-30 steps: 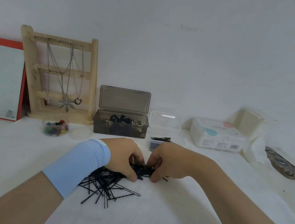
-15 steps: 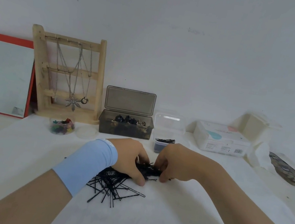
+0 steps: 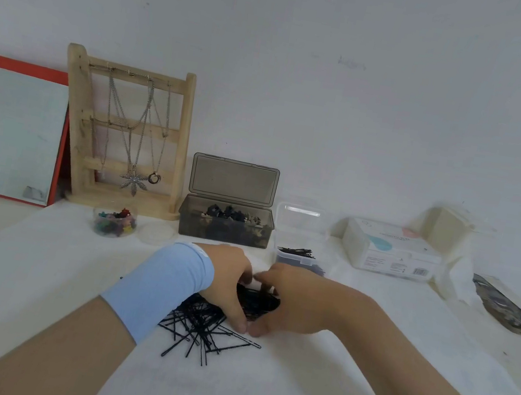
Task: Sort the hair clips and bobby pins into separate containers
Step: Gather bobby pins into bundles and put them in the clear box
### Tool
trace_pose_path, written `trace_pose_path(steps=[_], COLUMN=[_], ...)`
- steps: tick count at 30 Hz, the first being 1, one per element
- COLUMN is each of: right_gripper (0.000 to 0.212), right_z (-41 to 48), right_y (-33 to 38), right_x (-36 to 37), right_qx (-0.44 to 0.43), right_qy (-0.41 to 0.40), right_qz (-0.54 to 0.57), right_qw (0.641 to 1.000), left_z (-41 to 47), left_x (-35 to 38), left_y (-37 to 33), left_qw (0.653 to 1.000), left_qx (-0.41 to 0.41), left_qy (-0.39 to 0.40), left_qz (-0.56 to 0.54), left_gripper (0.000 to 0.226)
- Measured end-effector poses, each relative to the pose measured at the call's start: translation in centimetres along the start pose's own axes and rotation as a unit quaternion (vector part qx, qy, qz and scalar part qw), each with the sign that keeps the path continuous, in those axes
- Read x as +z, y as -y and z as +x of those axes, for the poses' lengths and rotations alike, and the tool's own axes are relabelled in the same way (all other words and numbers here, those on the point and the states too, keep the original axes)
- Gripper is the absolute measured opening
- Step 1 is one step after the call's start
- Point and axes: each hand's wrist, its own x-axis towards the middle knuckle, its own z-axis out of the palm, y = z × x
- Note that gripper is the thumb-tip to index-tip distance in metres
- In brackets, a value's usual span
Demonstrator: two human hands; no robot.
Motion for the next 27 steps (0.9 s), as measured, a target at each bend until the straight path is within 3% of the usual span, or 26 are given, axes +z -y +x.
trace_pose_path(steps=[4, 8, 15, 21, 27], right_gripper=[0.043, 0.046, 0.029, 0.023, 0.016], right_z=[0.9, 1.3, 1.9, 1.8, 0.8], right_y=[-0.1, 0.6, 1.2, 0.7, -1.0], right_x=[-0.5, -0.8, -0.9, -0.3, -1.7], right_qx=[0.004, -0.008, -0.013, -0.030, 0.000], right_qy=[0.011, 0.021, 0.021, -0.033, 0.031], right_qz=[-0.008, -0.042, -0.082, -0.030, -0.004], right_qw=[1.000, 0.999, 0.996, 0.999, 1.000], left_z=[-0.2, 0.0, -0.4, -0.8, -1.1], left_x=[-0.6, -0.6, -0.9, -1.3, -1.6], left_y=[1.0, 1.5, 2.6, 3.3, 3.7], left_qw=[1.000, 1.000, 0.999, 0.998, 0.998], left_qx=[-0.013, 0.001, -0.004, -0.005, -0.020], left_qy=[-0.003, -0.016, -0.004, -0.022, -0.001], left_qz=[0.007, -0.010, -0.043, -0.058, -0.065], left_gripper=[0.076, 0.064, 0.073, 0.063, 0.057])
